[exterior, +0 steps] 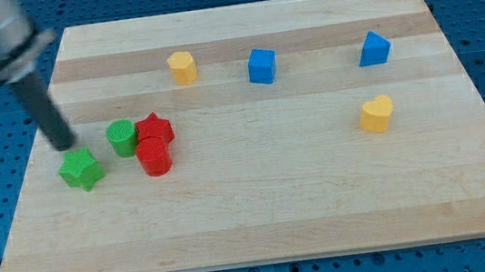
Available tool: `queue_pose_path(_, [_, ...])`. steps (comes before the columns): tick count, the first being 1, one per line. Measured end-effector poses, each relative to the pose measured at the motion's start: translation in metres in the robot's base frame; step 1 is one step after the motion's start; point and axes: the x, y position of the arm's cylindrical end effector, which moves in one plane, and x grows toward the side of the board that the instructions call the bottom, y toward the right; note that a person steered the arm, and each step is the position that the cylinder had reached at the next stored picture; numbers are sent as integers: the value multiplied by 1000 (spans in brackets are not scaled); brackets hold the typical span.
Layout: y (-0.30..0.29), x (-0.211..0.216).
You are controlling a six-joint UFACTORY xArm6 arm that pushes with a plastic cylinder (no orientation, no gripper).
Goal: Place the green star below the green circle
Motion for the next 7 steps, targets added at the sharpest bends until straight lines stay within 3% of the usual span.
queue_pose_path(1, [-13,0])
queue_pose_path(2, [-4,28])
queue_pose_path(4, [69,39])
queue_pose_path(6, [28,81])
queue_pose_path(7, [46,76])
